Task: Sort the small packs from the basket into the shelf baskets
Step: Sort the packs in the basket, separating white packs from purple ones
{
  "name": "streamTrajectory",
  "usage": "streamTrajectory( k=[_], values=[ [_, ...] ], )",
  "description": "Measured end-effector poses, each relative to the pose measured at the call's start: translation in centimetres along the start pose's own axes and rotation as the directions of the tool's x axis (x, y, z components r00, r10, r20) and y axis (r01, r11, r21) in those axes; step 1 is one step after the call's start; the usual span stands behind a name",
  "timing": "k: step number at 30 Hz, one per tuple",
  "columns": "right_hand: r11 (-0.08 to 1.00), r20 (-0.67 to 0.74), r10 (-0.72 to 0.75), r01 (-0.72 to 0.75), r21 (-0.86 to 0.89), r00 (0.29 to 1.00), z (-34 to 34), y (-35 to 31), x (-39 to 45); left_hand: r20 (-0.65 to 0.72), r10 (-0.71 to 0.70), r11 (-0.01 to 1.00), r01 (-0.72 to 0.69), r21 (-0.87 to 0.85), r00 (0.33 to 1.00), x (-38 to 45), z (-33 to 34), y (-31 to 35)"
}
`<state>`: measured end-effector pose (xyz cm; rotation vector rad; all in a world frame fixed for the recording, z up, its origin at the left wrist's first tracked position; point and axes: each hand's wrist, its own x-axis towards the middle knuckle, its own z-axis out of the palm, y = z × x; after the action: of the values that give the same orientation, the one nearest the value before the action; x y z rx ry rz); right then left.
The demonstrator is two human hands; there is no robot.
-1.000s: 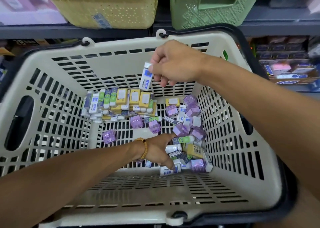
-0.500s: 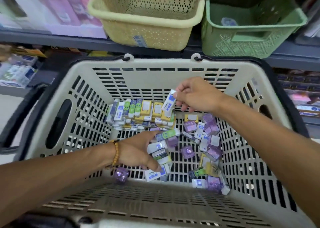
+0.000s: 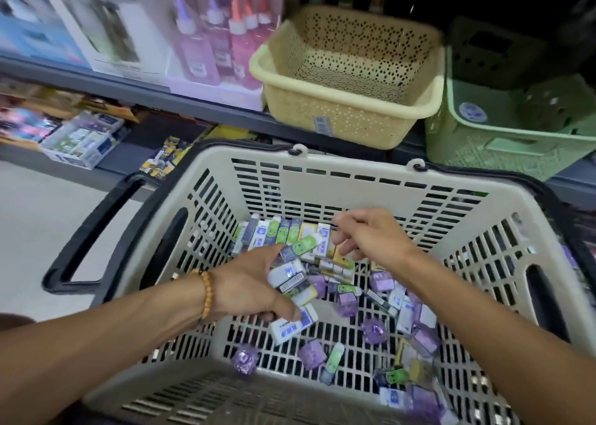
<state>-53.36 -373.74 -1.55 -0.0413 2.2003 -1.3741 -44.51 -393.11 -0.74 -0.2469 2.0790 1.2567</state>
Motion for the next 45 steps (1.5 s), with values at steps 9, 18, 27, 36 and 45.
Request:
streamTrajectory(
  k=[9, 18, 27, 36, 45],
  values=[
    [0.986, 0.056, -0.012, 0.002, 0.165, 0.998, -2.1, -0.6, -1.2, 0.019, 0.040, 0.990, -0.037, -0.134, 0.999, 1.8, 0.8, 0.9],
    [0.962, 0.045, 0.201, -0.188, -0.197, 0.979, -2.1, 1.8, 1.7, -0.113, -0.011, 0.905, -0.038, -0.425, 0.994, 2.4, 0.2, -0.1],
    [0.996, 0.008, 0.084, -0.084, -0.038, 0.996, -0.8, 1.2, 1.4, -0.221, -0.031, 0.819, -0.102, -0.565, 0.975, 2.3, -0.2, -0.2],
    [0.995, 0.283, 0.088, -0.100, 0.029, 0.955, -0.7, 0.5, 0.4, -0.239, -0.057, 0.779, -0.107, -0.618, 0.969, 2.2, 0.1, 0.0],
    [0.974, -0.131, 0.225, -0.228, -0.005, 0.965, -0.9, 3.0, 2.3, -0.223, -0.104, 0.768, -0.065, -0.638, 0.969, 1.7, 0.2, 0.5]
  ],
)
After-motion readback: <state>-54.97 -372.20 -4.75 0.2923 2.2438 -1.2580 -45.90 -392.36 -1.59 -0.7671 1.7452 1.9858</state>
